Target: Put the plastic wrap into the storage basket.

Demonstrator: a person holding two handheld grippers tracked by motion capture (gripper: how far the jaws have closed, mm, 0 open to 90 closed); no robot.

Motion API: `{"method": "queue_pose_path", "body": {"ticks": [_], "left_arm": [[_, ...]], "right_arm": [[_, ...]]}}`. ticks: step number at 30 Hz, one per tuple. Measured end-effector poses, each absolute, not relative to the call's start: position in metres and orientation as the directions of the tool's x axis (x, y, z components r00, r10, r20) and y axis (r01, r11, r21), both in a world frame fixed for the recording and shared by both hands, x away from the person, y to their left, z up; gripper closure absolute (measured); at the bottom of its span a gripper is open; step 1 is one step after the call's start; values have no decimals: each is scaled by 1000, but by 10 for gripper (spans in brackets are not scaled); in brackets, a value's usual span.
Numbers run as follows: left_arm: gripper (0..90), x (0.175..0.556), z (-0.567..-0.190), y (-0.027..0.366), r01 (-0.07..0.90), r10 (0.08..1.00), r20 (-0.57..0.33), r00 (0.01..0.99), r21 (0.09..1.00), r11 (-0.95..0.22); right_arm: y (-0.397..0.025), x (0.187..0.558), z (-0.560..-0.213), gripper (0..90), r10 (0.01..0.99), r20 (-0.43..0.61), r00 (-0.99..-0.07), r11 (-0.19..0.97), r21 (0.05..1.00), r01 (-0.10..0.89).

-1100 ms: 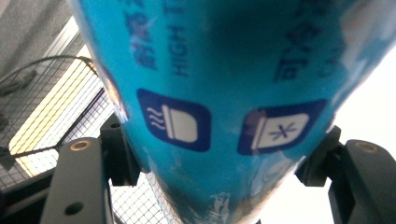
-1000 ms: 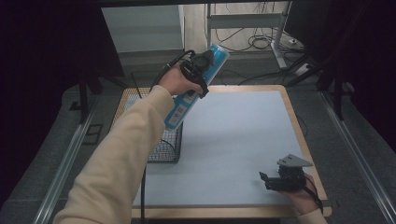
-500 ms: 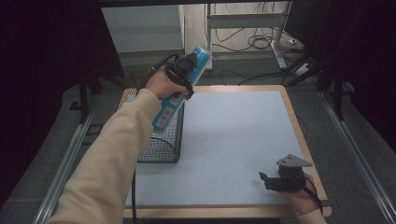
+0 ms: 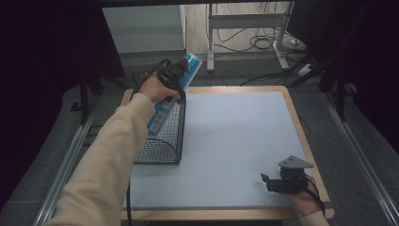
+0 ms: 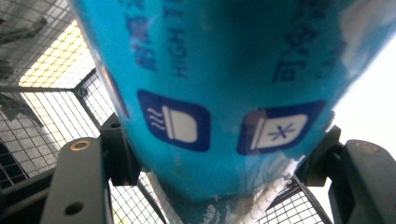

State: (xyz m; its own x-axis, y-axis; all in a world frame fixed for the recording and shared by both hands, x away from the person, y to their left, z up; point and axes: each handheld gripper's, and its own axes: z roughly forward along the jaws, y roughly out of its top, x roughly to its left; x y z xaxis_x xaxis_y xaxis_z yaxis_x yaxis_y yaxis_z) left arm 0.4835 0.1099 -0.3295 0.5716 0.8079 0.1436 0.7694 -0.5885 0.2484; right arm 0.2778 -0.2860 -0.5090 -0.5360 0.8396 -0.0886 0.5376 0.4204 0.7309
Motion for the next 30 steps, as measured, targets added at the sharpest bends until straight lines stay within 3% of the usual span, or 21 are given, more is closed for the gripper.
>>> {"method": "queue_pose_path", "body": {"ticks": [30], "left_arm": [[315, 517, -404, 125, 821, 845, 111, 523, 200, -534]], "right_arm": [[-286, 279, -511, 98, 844, -92, -529, 419, 728, 542]]}}
